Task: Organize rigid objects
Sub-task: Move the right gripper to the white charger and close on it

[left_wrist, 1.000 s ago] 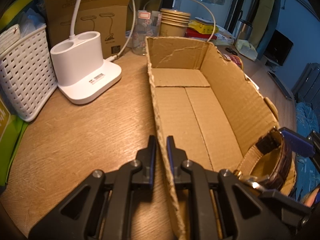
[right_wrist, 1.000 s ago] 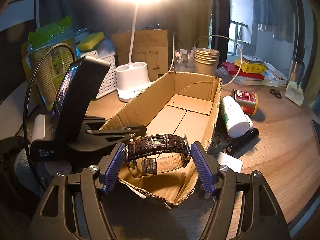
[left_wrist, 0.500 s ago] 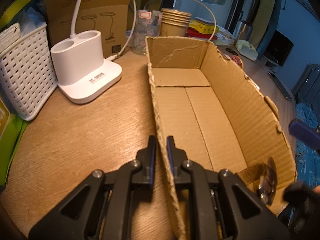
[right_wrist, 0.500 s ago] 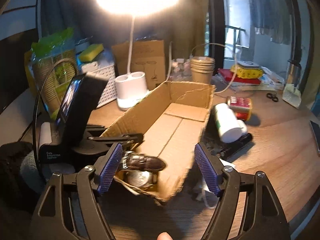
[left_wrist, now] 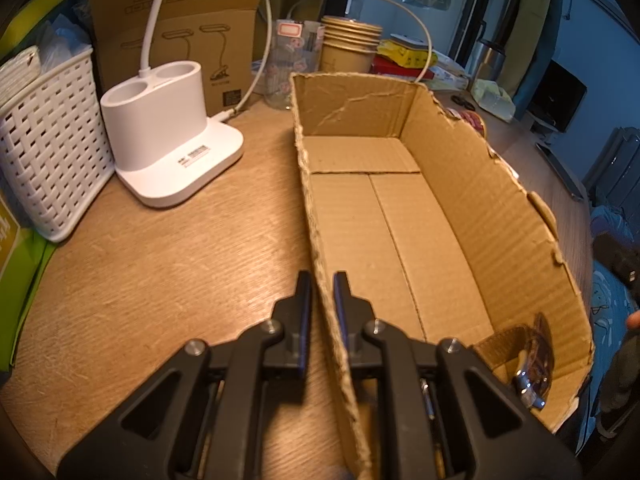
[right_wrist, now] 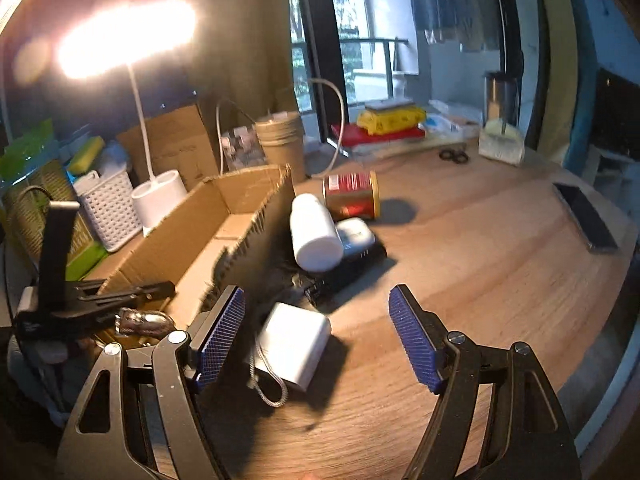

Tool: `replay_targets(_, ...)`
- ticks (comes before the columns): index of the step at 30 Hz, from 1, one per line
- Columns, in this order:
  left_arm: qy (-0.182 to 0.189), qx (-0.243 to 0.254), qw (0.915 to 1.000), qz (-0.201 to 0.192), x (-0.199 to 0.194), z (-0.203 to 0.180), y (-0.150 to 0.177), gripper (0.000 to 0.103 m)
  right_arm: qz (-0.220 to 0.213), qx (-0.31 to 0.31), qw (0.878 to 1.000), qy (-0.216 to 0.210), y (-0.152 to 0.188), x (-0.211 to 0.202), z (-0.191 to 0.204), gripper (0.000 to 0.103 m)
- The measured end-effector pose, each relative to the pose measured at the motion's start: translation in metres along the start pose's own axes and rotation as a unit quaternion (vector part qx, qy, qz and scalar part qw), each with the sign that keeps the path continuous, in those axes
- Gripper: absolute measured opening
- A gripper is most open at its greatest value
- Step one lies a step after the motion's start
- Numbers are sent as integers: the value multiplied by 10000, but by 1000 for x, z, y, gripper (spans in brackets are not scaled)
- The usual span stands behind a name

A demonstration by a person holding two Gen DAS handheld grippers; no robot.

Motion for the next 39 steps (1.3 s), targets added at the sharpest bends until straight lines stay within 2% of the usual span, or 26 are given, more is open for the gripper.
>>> replay_targets(13, 4, -3, 10000, 0, 0, 0, 0, 13, 627, -172, 9975, 273, 21, 47, 8, 76)
replay_targets(25, -44, -173, 9998, -18, -6, 4, 7, 13, 808, -175, 9962, 283, 19, 58, 10, 73)
replay_targets(31, -5, -211, 9998, -13, -7, 8, 9, 13, 923, -314, 9948, 295, 24, 65, 20, 61)
replay_targets(39, 61, -217, 9997, -2, -7, 8, 9, 13, 839, -89, 9956, 403, 22, 62, 5, 58)
Point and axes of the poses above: each gripper's, at about its wrist camera, not at the fingertips, and x roughly the way its jaws point, z to its left, y to its underside, the point moved 4 cm from there along x, roughly the way its jaws point, and after that the axes turned 10 degrees about x, right-handed, at the moved point
